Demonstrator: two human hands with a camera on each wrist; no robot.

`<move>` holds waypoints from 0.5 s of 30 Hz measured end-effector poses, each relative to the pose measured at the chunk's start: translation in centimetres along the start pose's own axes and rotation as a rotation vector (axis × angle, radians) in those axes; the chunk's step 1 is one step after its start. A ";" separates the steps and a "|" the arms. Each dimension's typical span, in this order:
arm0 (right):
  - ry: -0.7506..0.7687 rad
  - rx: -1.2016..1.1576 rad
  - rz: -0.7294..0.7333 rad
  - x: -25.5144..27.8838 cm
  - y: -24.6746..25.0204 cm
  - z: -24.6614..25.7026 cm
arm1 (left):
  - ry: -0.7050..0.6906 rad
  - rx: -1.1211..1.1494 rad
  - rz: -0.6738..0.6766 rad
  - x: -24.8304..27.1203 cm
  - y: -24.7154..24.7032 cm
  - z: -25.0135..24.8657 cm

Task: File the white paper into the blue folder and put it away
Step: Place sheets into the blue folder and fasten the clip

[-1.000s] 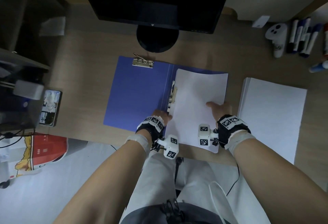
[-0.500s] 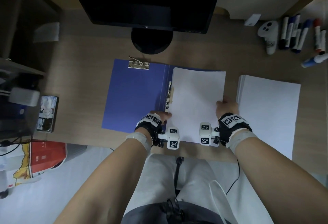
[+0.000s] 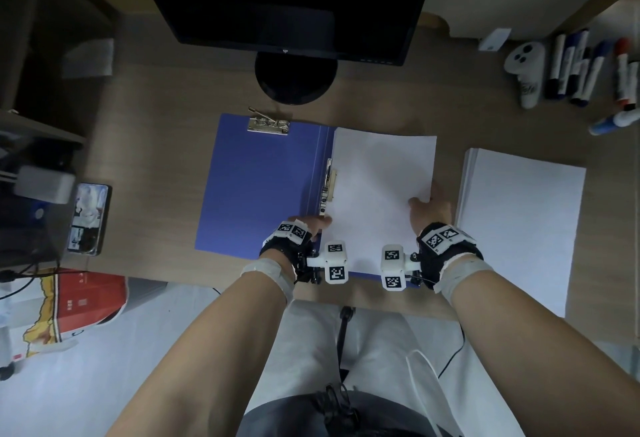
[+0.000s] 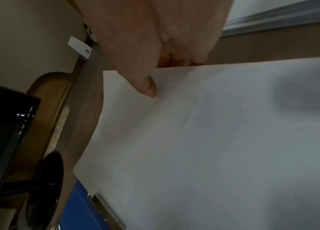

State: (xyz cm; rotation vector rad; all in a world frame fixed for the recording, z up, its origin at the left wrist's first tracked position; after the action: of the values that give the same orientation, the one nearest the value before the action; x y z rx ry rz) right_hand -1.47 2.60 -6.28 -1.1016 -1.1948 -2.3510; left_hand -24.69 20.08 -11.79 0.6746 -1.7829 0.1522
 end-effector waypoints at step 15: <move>0.038 0.150 0.033 0.4 1.3 0.3 | 0.022 -0.145 0.101 3.5 -0.3 -2.5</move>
State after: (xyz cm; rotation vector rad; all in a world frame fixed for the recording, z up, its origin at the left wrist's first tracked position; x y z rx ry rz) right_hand -0.85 2.06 -5.09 -1.0147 -1.3055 -2.2078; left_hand -23.01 19.62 -7.80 0.4775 -1.7887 0.0972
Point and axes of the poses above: each hand's wrist, its own x-axis away from the middle knuckle, its own y-axis out of the back of the hand, z = x × y, the point moved 8 cm from there along -x, towards the middle knuckle, and after that the axes turned 7 degrees about -y, right-handed, at the moved point
